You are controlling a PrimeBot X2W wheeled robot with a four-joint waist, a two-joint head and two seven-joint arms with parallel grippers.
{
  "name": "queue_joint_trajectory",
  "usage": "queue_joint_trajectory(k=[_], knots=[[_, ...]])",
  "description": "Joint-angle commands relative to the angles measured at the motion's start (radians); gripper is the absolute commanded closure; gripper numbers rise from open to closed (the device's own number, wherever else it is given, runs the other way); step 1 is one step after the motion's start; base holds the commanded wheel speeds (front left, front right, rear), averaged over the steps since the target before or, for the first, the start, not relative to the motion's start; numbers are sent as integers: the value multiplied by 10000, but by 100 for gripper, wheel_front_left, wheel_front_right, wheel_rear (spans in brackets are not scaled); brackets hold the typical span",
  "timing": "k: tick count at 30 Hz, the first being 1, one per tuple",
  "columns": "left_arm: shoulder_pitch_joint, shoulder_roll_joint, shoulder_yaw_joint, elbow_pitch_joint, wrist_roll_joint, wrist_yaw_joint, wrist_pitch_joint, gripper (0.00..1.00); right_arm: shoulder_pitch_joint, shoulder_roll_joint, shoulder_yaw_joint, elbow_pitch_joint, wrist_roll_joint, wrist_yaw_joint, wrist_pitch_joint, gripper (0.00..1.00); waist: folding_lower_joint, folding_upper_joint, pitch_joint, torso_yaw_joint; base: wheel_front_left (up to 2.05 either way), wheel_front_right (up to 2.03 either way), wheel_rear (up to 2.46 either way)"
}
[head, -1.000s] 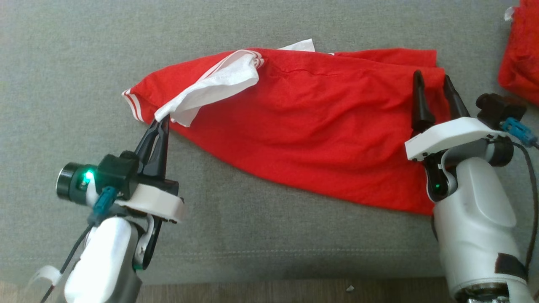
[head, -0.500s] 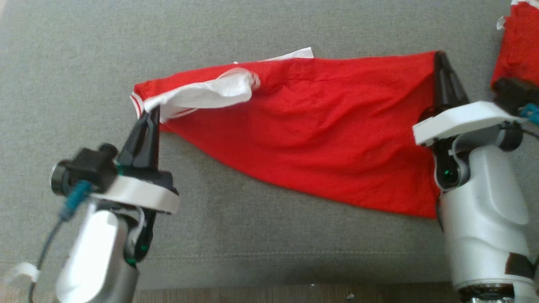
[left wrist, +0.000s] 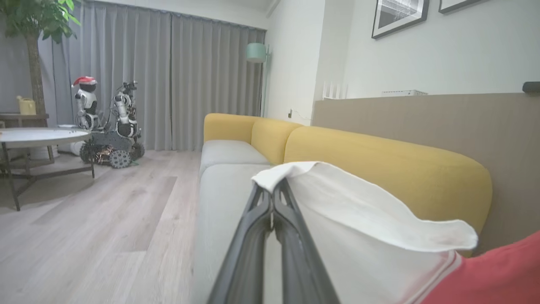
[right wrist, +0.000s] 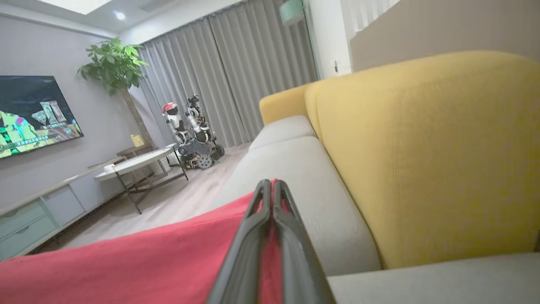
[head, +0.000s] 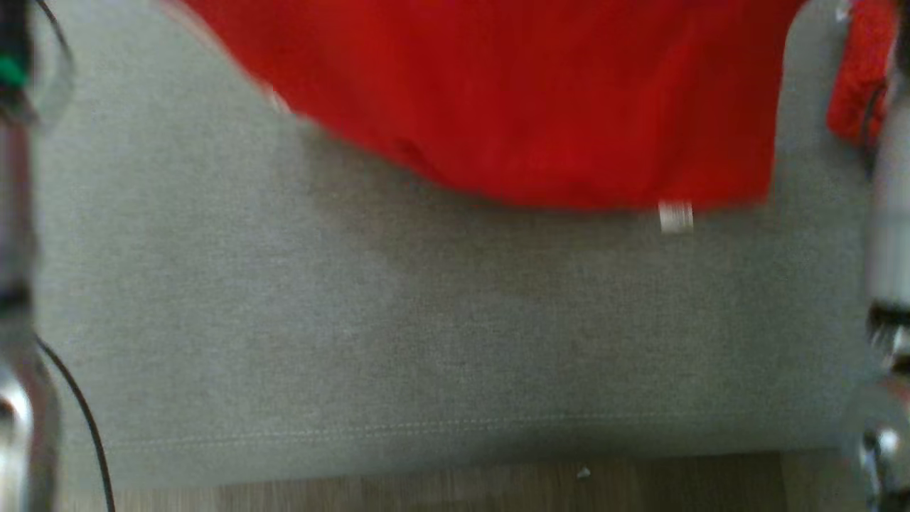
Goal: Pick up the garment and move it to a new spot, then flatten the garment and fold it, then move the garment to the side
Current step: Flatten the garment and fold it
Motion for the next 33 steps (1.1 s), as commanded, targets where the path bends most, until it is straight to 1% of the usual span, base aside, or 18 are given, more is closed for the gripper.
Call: queue_joint_trajectory(k=[1, 3, 4, 5, 9, 11, 13, 15, 17, 19, 24, 26, 29, 31, 33], knots=[[-1416, 732, 215, 58, 167, -33, 16, 100, -1063, 30, 289, -176, 198, 44, 9, 100, 0, 0, 692, -227, 0, 0, 0], [-2721, 896, 14, 594, 456, -43, -225, 100, -2062, -22, 430, 44, 133, 44, -336, 100, 0, 0, 1077, -355, 0, 0, 0], [-2721, 896, 14, 594, 456, -43, -225, 100, -2062, -22, 430, 44, 133, 44, -336, 100, 0, 0, 1077, -355, 0, 0, 0], [-3339, 962, -80, 885, 653, -46, -435, 100, -2520, -8, 450, 215, 82, 44, -563, 100, 0, 0, 1232, -426, 0, 0, 0], [-5585, 1025, -324, 1908, 1473, 10, -1795, 100, -4242, -114, 473, 1045, -351, 44, -1876, 100, 0, 0, 1696, -561, 0, 0, 0], [-6445, 1023, -392, 2246, 1786, 8, -2240, 100, -4853, -216, 557, 1352, -707, 44, -2582, 100, 0, 0, 1867, -514, 0, 0, 0], [-6966, 915, -304, 2331, 1865, -2, -2422, 100, -5284, -347, 588, 1645, -965, 44, -3142, 100, 0, 0, 2022, -360, 0, 0, 0], [-6965, 812, -189, 1907, 1856, -28, -2450, 100, -5442, -408, 691, 1939, -1033, 44, -3487, 100, 0, 0, 2137, -174, 0, 0, 0], [-6390, 733, -76, 1395, 1710, -52, -2455, 100, -5337, -475, 937, 2174, -1025, 44, -3666, 100, 0, 0, 2274, 12, 0, 0, 0], [-5410, 735, -92, 930, 1454, -62, -2457, 100, -4968, -545, 1222, 2433, -943, 44, -3822, 100, 0, 0, 2320, 168, 0, 0, 0], [-2004, 686, -404, -199, 664, -68, -2459, 100, -3500, -700, 1835, 3283, -279, 44, -4065, 100, 0, 0, 2269, 430, 0, 0, 0], [-586, 578, -524, -606, 444, -68, -2459, 100, -2774, -771, 2059, 3598, 7, 44, -4141, 100, 0, 0, 2170, 502, 0, 0, 0], [1420, 325, -750, -1019, 140, -69, -2460, 100, -1644, -858, 2178, 4055, 545, 44, -4212, 100, 0, 0, 1885, 577, 0, 0, 0], [2620, 161, -715, -1237, -147, -69, -2460, 100, -904, -849, 2179, 4222, 972, 44, -4246, 100, 0, 0, 1631, 571, 0, 0, 0], [3754, 112, -777, -1425, -391, -69, -2460, 100, -194, -823, 2222, 4246, 1380, 44, -4270, 100, 0, 0, 1329, 541, 0, 0, 0]])
